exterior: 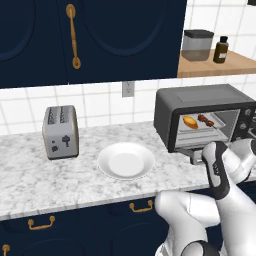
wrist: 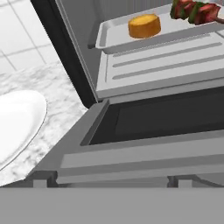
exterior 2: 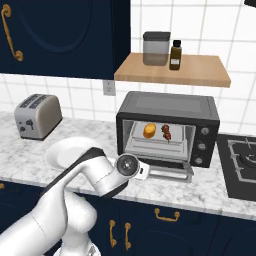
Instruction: Pick up the kebab skewer and baguette bread, and place them inside the toaster oven. Close the toaster oven door and start by setting the timer.
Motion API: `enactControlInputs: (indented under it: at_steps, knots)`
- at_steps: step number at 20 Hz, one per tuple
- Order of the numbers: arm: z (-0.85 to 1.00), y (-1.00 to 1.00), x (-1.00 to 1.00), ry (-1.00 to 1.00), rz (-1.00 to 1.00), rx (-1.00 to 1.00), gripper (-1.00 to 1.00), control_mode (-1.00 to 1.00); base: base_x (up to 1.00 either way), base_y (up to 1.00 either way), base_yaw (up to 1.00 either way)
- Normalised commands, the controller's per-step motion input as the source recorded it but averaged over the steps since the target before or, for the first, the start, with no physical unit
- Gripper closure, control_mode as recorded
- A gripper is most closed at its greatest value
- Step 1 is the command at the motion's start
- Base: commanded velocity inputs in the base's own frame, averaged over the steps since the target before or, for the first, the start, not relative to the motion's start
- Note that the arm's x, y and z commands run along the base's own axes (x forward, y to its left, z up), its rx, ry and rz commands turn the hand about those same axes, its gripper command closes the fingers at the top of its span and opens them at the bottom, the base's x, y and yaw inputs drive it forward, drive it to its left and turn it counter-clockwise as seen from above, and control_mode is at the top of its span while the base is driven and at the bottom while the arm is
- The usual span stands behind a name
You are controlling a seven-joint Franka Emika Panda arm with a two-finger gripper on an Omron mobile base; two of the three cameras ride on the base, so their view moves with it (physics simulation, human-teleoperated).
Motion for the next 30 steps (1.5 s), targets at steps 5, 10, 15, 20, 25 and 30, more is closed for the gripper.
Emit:
enactControlInputs:
  at_steps: [5,10,15,20,25,30]
  knots:
    - [0.47,0.19,0.52,-0.01,0.0,-0.04,-1.0,-1.0,0.0,0.0,0.0]
    - [0.37,0.17,0.58,0.0,0.0,-0.03,-1.0,-1.0,0.0,0.0,0.0]
    - [0.04,0.23,0.51,0.0,0.0,-0.03,-1.0,-1.0,0.0,0.0,0.0]
    - [0.0,0.29,0.56,0.0,0.0,-0.02,-1.0,-1.0,0.0,0.0,0.0]
    - [0.0,0.31,0.57,0.0,0.0,-0.03,-1.0,-1.0,0.0,0.0,0.0]
    - [0.0,0.21,0.35,0.02,0.0,-0.04,-1.0,-1.0,0.0,0.0,0.0]
